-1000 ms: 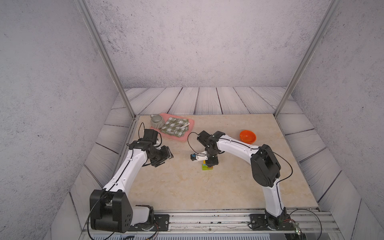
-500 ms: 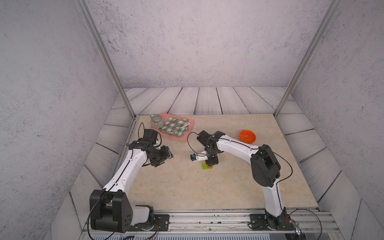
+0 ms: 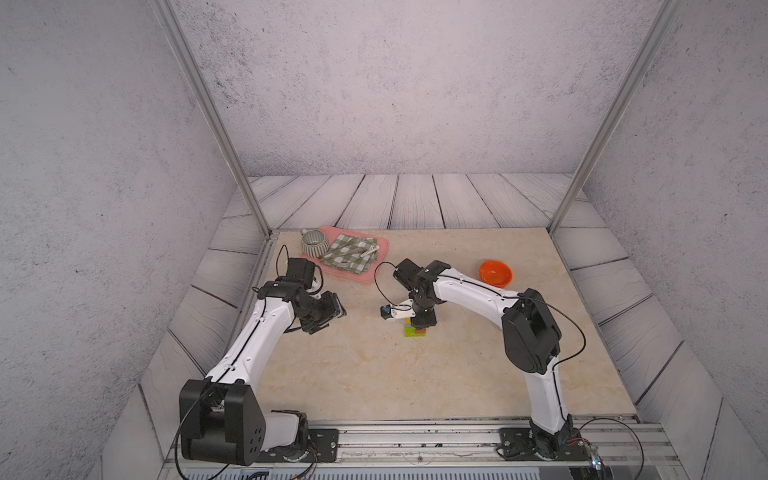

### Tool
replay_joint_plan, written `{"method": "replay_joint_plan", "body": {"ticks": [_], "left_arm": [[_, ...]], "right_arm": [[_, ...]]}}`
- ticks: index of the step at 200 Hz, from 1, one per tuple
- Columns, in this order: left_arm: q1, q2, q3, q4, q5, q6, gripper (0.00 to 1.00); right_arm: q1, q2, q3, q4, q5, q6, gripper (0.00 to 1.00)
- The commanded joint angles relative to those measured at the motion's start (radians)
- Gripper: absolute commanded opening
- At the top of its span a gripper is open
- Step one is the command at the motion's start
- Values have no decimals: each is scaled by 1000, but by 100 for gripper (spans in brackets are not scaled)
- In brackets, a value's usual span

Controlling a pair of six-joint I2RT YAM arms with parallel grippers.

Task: Assemble the letter s with lego
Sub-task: Assemble the lego brick with the lego brick.

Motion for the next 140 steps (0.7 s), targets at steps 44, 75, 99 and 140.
{"method": "replay_joint_plan", "body": {"ticks": [44,75,99,140], "left_arm": [[12,-7,29,-15,0,15,64],[14,-7,28,-15,-1,15,64],[14,-9,25,-16,-1,15,64],[16,-10,24,-15,-1,17,64]], "right_arm": [[3,31,19,-30,-32,4,19],[3,37,6,-22,-30,6,19],[1,38,-7,-9,-25,7,19],[-3,35,-27,-1,-31,11,19]]}}
